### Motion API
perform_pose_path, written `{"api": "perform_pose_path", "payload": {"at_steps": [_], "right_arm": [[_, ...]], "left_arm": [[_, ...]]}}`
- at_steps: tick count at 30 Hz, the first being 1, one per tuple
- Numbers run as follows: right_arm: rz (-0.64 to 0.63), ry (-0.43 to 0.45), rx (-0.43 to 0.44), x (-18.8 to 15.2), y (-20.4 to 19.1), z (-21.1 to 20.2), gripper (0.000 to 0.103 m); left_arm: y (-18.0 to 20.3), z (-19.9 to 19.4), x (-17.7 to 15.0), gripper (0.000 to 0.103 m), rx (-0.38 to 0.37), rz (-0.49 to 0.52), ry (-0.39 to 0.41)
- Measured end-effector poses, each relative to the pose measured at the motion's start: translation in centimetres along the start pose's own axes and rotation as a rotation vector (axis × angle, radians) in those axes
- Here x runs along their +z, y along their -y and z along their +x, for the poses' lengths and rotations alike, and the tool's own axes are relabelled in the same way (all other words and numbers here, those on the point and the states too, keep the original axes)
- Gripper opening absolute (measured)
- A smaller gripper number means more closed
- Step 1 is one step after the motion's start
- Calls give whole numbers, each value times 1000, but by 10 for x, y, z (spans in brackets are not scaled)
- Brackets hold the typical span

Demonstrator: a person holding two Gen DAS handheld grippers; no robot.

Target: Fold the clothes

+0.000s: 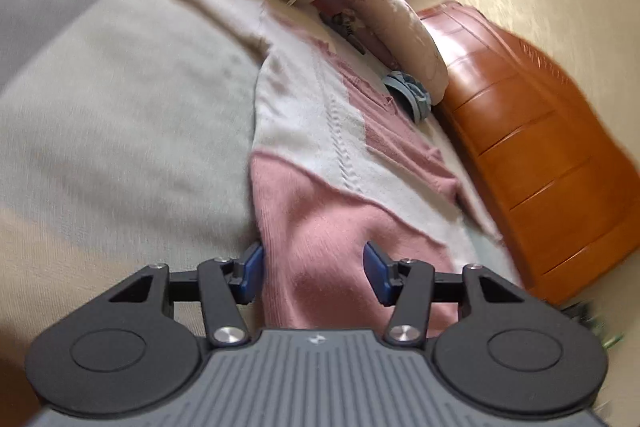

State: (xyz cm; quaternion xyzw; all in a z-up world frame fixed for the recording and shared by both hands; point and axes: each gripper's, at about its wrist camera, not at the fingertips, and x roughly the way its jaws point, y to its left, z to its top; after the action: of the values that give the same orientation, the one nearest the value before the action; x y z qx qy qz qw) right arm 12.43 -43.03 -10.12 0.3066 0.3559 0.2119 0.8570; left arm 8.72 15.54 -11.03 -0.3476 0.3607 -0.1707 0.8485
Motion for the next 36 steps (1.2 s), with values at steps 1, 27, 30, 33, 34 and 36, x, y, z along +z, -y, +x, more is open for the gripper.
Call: {"api": "perform_pose_path", "payload": {"at_steps": [1, 27, 30, 33, 34, 36], "right_arm": [[44, -21, 30, 0, 2, 0, 64], [-84, -133, 11, -17, -40, -39, 11], [-197, -139, -218, -14, -42, -64, 36], [-281, -62, -283, -7, -53, -78, 43], [-323, -45, -260, -3, -64, -71, 50], [-427, -27, -235, 2, -93, -43, 65]], "left_arm": [[-3, -1, -2, 52, -18, -23, -12], [32, -47, -12, 10, 81, 159, -53], [50, -69, -10, 24, 252, 329, -31], [75, -57, -1, 35, 322, 507, -5], [86, -44, 3, 40, 338, 559, -2], [112, -8, 4, 44, 348, 703, -10]]}}
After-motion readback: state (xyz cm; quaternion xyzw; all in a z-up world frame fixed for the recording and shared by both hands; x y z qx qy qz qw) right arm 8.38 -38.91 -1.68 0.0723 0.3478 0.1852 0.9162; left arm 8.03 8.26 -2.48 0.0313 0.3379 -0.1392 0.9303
